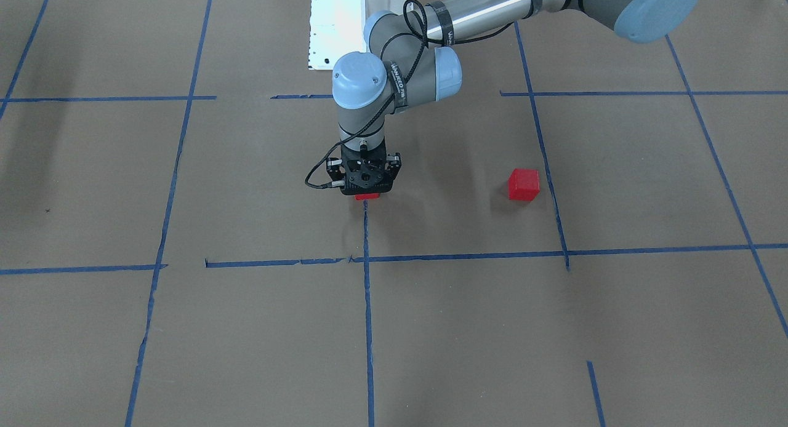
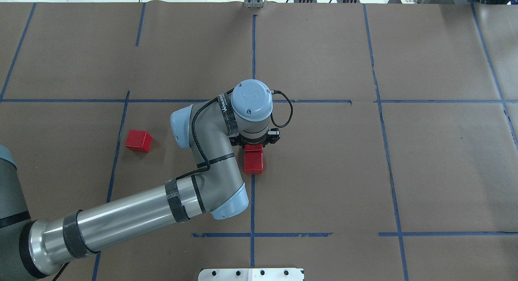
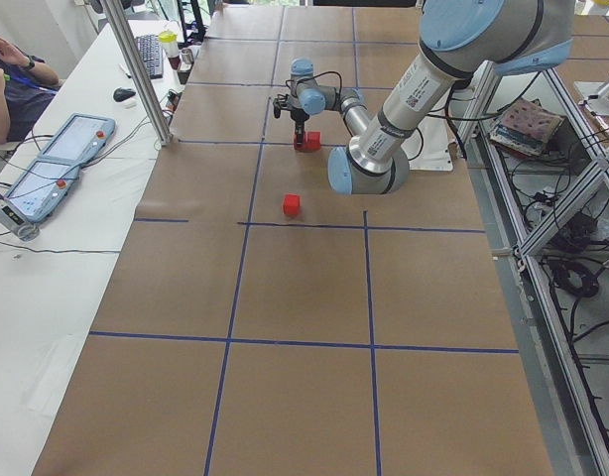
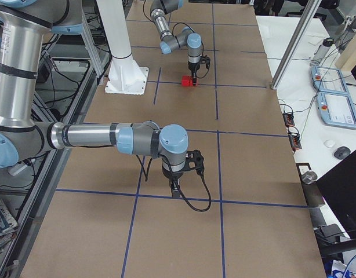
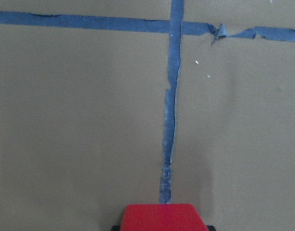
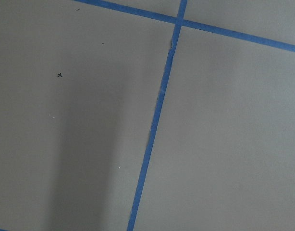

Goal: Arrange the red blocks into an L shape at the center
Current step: 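Hold the cube against the center cube, then open the left gripper, then move the left gripper back toward the last red cube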

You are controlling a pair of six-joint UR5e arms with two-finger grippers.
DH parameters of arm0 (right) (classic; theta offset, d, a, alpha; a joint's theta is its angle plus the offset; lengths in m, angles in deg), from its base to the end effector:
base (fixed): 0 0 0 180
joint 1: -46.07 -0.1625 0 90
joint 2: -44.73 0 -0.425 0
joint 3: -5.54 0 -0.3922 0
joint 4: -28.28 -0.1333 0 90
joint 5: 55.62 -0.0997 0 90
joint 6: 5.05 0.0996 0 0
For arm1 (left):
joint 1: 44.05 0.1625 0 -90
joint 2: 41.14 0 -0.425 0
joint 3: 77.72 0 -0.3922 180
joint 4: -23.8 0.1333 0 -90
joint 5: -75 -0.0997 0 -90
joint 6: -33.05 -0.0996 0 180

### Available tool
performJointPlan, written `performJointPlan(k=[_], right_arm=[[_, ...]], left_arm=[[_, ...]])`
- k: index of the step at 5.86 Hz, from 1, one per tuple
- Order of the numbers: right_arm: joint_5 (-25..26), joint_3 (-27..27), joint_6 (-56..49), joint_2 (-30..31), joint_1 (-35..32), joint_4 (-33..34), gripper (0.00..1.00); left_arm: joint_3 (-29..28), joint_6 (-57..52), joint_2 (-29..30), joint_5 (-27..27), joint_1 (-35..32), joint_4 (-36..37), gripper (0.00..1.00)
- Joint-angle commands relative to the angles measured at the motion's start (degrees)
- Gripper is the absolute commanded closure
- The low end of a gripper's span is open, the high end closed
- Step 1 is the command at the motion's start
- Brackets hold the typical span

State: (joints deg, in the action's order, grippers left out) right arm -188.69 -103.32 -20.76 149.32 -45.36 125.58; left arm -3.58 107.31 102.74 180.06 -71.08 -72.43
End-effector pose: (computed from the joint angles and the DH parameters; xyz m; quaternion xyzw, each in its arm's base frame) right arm 0.0747 -0.3780 0.6225 0.0304 -0.3665 -0.1059 0.9239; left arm 0.6556 -0.4551 0.1708 0.0231 0.3919 -0.0412 0.9188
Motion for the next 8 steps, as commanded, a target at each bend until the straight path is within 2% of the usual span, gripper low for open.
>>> performJointPlan(k=[1, 3, 4, 5, 6, 7, 8], right_arm=[[0.00, 0.06, 0.07, 0.00, -0.06, 0.00, 0.00], [0.00, 0.06, 0.07, -0.09, 0.03, 0.00, 0.00], [0.00, 0.06, 0.15, -0.09, 0.03, 0.00, 0.00], [0.00, 0.06, 0.24, -0.09, 0.03, 0.00, 0.00], [0.00, 0.06, 0.24, -0.09, 0.03, 0.00, 0.00], [-0.09, 0.06, 0.33, -0.09, 0.03, 0.00, 0.00], [-0.09, -0.03, 0.33, -0.09, 0.03, 0.00, 0.00]], left_arm=[[3.00, -0.43, -0.26, 0.14, -0.05, 0.51, 0.00], [12.64, -4.00, -4.36, 0.32, -2.84, 6.82, 0.00], [19.92, -10.56, -10.14, 0.41, -4.77, 9.11, 0.00], [23.99, -17.76, -15.24, 2.06, -6.71, 8.96, 0.00], [26.73, -26.10, -19.99, 3.91, -9.07, 7.91, 0.00], [28.06, -30.01, -24.30, 3.92, -11.27, 5.90, 0.00], [28.42, -29.27, -28.35, 3.84, -11.99, 2.05, 0.03]])
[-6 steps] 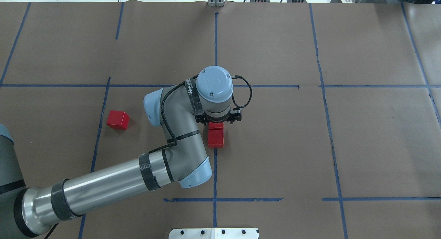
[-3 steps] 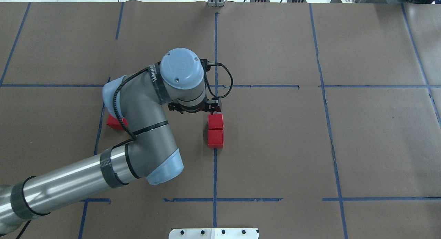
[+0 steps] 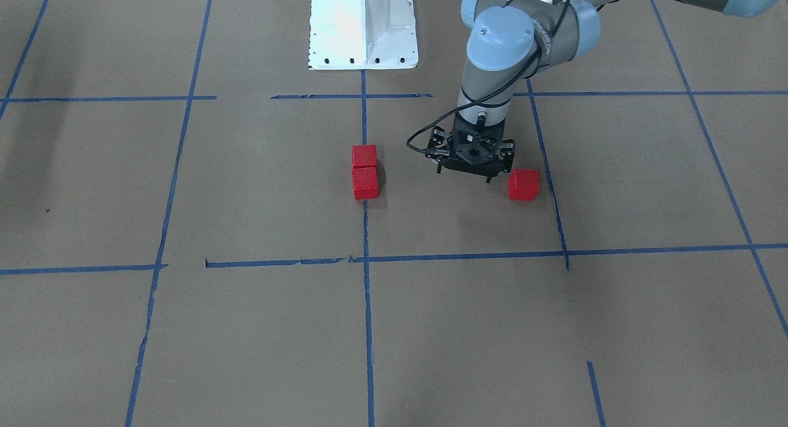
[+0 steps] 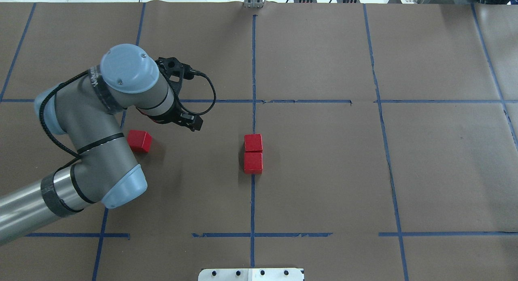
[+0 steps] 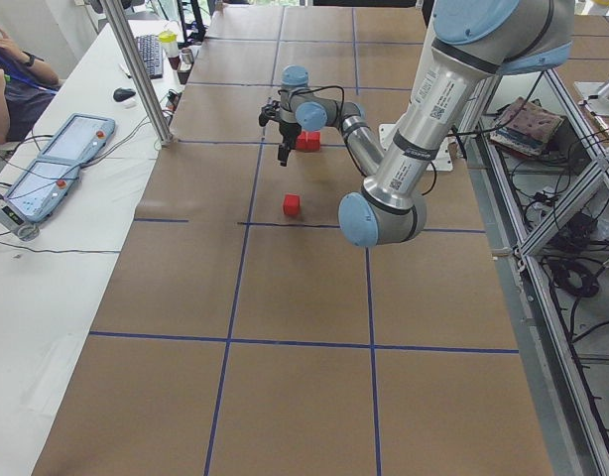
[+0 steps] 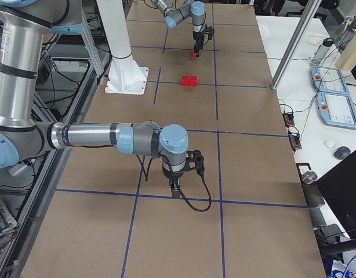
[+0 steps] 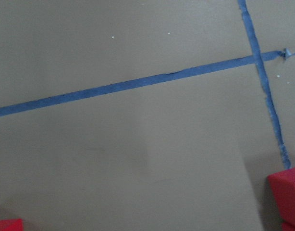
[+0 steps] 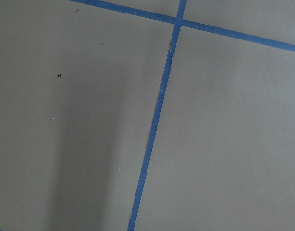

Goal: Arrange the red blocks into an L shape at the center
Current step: 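Move the left gripper back toward the last red cube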

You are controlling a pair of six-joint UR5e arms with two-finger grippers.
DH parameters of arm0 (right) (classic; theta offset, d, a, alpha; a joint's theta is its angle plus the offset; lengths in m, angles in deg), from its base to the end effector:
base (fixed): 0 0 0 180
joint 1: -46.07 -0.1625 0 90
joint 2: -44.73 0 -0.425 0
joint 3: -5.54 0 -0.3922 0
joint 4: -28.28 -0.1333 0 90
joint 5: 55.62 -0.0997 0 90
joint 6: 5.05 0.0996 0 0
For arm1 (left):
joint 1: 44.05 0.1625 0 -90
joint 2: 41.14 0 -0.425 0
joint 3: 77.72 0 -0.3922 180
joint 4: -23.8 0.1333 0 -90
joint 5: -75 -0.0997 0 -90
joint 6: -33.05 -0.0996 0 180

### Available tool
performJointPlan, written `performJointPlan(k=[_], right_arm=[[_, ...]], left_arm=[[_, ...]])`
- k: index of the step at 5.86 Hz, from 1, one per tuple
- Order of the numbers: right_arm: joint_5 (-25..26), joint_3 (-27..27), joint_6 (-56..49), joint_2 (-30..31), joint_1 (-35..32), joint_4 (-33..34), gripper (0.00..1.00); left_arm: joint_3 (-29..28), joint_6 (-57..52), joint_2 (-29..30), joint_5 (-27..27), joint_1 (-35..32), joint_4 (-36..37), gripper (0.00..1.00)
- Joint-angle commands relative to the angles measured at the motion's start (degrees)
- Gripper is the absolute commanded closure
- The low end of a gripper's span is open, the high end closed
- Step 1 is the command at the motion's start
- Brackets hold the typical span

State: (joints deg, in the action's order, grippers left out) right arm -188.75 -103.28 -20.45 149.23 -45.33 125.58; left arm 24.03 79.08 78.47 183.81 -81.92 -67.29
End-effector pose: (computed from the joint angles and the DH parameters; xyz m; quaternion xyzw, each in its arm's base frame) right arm 0.0745 -0.3788 0.6222 0.0298 -0.3670 -0.1038 0.9239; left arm 0.4443 -0.4737 0.2751 0.1188 0.3697 0.1080 0.9152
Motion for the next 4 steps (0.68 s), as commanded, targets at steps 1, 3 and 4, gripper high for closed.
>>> performJointPlan(k=[1, 3, 4], right_arm=[[-0.11, -0.07, 0.02, 0.00, 0.00, 0.00, 0.00], [-0.11, -0.07, 0.02, 0.00, 0.00, 0.00, 0.00], [-0.20, -0.16, -0.06, 0.00, -0.09, 0.00, 0.00]], left_arm=[[0.90, 3.23, -5.52, 0.09, -1.60, -3.56, 0.04], [0.99, 4.51, -8.33, 1.05, -1.60, -3.65, 0.00], [0.99, 4.77, -8.87, 1.06, -1.60, -3.56, 0.00]])
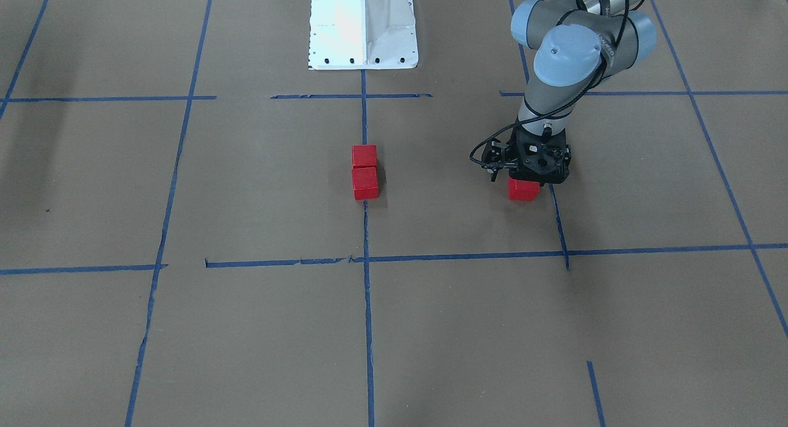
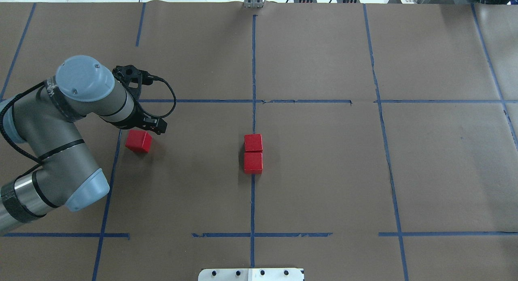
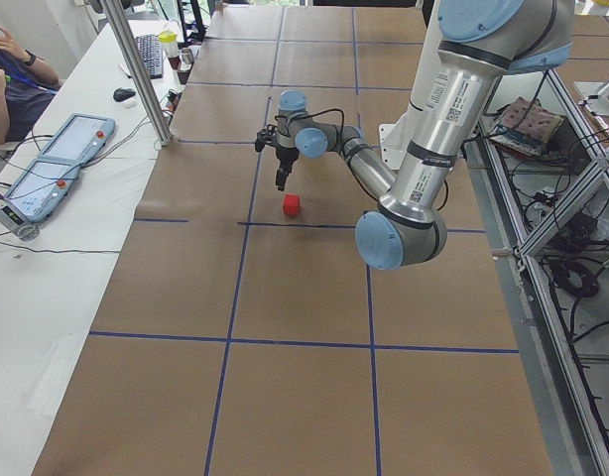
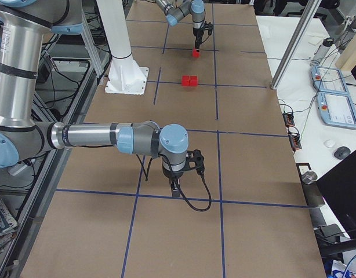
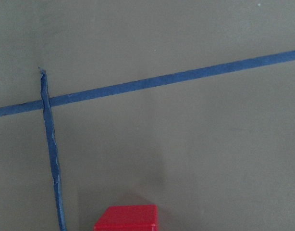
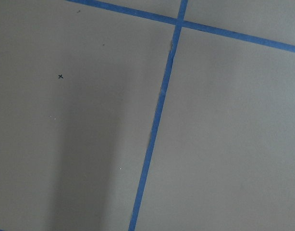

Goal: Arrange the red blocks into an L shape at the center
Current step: 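Lower the left gripper and grasp the last red cube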

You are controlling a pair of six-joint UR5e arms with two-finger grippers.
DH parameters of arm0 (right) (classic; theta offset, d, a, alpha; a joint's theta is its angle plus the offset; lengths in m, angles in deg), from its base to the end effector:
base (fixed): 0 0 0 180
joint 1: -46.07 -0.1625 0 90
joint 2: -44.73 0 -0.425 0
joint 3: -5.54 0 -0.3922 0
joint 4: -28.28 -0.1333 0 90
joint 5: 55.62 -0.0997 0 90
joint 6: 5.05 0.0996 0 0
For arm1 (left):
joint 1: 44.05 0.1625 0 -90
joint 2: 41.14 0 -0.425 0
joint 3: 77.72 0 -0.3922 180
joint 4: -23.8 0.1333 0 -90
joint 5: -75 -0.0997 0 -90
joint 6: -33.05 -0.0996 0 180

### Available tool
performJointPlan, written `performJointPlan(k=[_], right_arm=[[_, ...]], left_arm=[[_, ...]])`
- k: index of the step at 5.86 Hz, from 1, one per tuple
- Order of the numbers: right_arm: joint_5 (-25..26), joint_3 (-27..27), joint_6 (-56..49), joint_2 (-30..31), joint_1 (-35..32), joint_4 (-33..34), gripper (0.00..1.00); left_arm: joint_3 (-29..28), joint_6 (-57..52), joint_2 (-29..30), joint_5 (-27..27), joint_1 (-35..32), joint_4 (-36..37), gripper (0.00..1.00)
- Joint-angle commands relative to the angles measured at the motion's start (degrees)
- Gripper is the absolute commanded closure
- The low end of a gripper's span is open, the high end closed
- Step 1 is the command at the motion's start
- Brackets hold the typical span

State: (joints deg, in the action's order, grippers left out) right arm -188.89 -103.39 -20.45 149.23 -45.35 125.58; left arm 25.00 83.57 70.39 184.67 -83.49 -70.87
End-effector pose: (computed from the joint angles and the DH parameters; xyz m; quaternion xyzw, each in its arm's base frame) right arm 0.0744 -0.3788 0.6211 0.0309 -0.3680 -0.1039 0.9235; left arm 0.4128 -0.4688 0.3474 0.0843 0.3558 0.0572 0.9290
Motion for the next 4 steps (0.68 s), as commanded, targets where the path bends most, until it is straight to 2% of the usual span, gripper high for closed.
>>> performJointPlan(k=[1, 4], right_arm=[[-0.06, 0.03, -0.06, 0.00, 0.02, 0.00, 0.00], [-0.06, 0.03, -0.06, 0.00, 0.02, 0.00, 0.00]], left_arm=[[-0.07, 0.37, -1.40, 0.28, 0.06, -0.08, 0.00], [-1.30, 1.07, -1.23, 0.28, 0.59, -0.08, 0.00]])
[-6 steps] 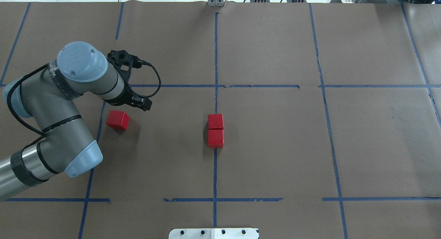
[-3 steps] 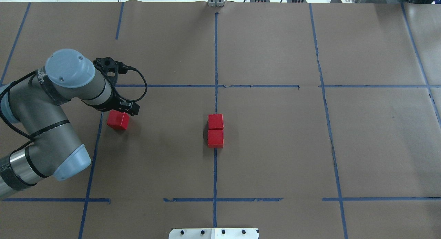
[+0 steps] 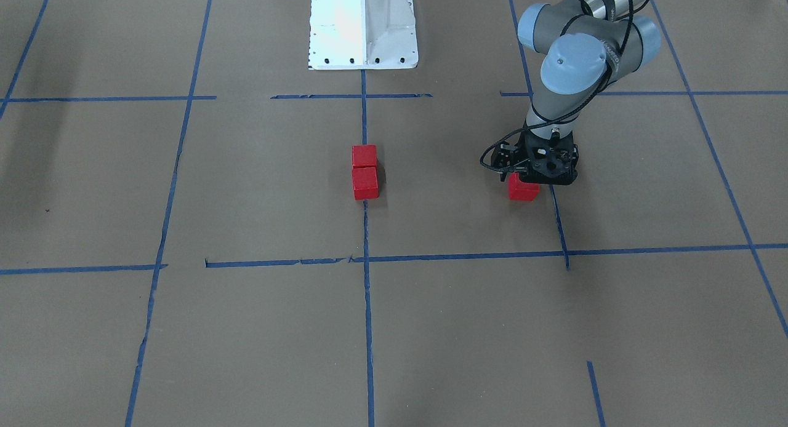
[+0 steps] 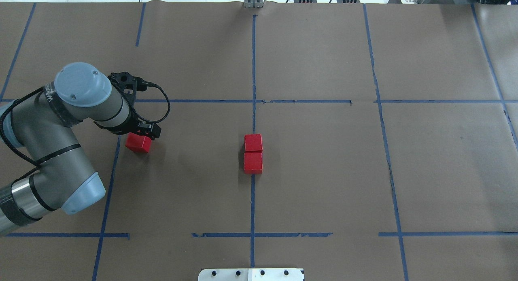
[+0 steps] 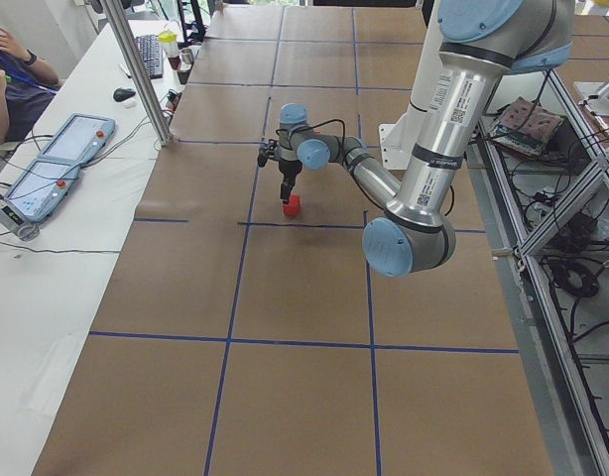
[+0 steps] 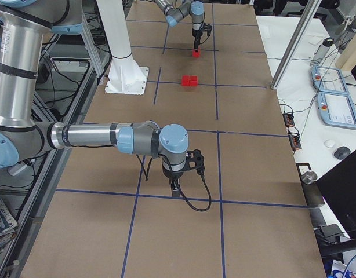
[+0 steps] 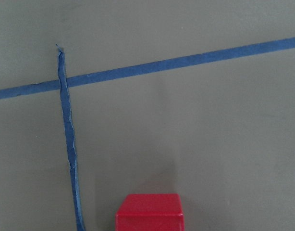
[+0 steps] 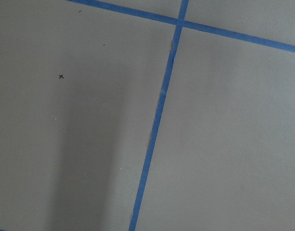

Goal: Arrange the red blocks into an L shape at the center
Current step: 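Lower the left gripper and grasp the last red cube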

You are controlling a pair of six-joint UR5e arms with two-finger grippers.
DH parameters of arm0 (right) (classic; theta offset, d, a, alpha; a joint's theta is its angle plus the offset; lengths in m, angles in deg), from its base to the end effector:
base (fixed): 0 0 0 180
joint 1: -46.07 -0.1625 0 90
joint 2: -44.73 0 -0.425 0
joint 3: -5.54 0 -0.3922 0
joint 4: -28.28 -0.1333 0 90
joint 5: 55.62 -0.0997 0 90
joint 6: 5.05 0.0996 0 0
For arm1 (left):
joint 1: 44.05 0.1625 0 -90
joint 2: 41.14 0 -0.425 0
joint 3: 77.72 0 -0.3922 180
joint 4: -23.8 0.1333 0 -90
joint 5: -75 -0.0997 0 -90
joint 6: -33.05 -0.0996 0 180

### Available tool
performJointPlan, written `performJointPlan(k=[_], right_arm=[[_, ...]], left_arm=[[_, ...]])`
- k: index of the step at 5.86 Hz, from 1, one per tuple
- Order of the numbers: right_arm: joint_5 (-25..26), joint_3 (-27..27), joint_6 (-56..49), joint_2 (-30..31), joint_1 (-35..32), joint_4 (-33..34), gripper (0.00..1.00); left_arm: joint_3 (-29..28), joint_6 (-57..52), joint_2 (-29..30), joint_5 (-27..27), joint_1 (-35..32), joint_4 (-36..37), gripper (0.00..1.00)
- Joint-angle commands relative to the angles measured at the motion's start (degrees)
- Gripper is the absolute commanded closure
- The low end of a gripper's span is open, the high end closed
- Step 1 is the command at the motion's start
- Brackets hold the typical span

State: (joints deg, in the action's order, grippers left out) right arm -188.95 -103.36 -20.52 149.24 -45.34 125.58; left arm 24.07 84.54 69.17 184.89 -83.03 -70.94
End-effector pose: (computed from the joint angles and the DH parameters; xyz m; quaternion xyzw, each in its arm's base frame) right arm 0.0743 -0.3787 0.6213 0.0308 -0.3685 -0.1044 0.9232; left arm 0.4161 -0.4646 0.3678 0.0670 0.3453 0.0507 0.9347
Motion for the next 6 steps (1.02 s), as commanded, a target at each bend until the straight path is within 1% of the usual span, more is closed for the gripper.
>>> performJointPlan(k=[1, 2, 4, 6], right_arm=[[0.00, 0.00, 0.00, 0.00, 0.00, 0.00, 0.00], [0.09, 0.00, 0.00, 0.00, 0.00, 0.00, 0.00], [0.09, -0.08, 0.00, 0.00, -0.08, 0.00, 0.00], [0.09, -0.09, 0.00, 0.00, 0.00, 0.00, 0.00]], left_arm=[[-1.23, 0.11, -0.01, 0.23, 0.22, -0.09, 0.00], [-2.55, 0.11, 0.08, 0.76, 0.31, -0.78, 0.00], [-6.94, 1.25, 0.60, 0.76, 0.40, -6.04, 0.00], [-7.13, 1.33, 0.43, 0.85, 0.49, -6.42, 0.02]])
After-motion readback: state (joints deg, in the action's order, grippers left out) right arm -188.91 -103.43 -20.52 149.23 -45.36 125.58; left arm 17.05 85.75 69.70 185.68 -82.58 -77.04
